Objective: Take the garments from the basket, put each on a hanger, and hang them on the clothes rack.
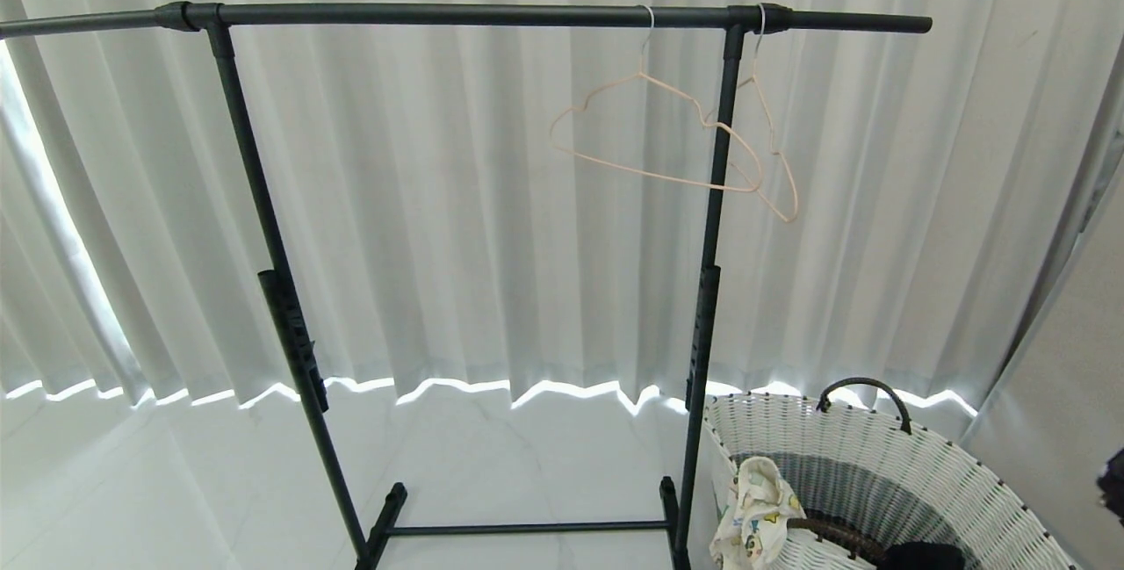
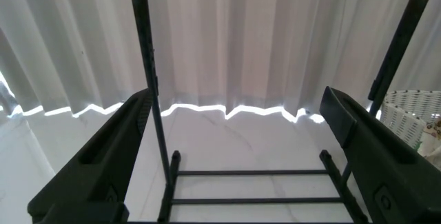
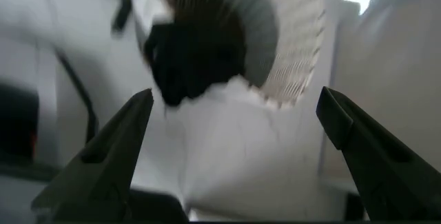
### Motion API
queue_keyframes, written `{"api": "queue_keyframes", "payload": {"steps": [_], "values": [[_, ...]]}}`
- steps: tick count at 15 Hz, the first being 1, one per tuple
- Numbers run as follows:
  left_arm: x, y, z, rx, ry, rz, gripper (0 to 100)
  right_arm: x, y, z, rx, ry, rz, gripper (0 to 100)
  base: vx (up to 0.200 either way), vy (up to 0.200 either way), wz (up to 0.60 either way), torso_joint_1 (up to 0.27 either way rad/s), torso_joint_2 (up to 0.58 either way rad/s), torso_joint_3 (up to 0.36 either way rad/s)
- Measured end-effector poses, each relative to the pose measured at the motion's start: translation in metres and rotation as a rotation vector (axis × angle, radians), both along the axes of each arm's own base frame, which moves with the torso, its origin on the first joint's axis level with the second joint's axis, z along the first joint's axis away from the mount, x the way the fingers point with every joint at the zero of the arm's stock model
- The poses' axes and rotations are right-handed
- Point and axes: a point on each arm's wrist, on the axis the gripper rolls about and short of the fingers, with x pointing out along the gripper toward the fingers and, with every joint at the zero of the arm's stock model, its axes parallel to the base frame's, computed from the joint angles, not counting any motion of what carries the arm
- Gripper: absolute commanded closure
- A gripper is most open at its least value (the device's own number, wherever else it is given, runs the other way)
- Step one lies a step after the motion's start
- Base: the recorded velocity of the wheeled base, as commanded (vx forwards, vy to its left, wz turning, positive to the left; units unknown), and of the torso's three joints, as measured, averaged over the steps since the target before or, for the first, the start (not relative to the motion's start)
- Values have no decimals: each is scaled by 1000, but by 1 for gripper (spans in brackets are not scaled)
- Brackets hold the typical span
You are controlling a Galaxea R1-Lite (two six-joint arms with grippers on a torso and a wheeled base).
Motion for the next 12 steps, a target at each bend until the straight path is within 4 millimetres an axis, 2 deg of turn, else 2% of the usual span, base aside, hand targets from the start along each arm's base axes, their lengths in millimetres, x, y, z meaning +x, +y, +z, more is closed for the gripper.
{"api": "queue_keyframes", "payload": {"steps": [2, 4, 7, 12], "values": [[0, 0, 0, 5, 0, 0, 0, 18, 1, -23, -54, 141, 35, 0, 0, 0, 0, 0, 0, 0], [0, 0, 0, 17, 0, -1, 0, 31, 2, -44, -71, 189, 53, 0, 0, 0, 0, 0, 0, 0], [0, 0, 0, 50, -2, -5, 0, 51, 3, -69, -88, 206, 76, 0, 0, 0, 0, 0, 0, 0], [0, 0, 0, 48, -2, -7, 0, 88, 4, -100, -89, 185, 68, 0, 0, 0, 0, 0, 0, 0]]}}
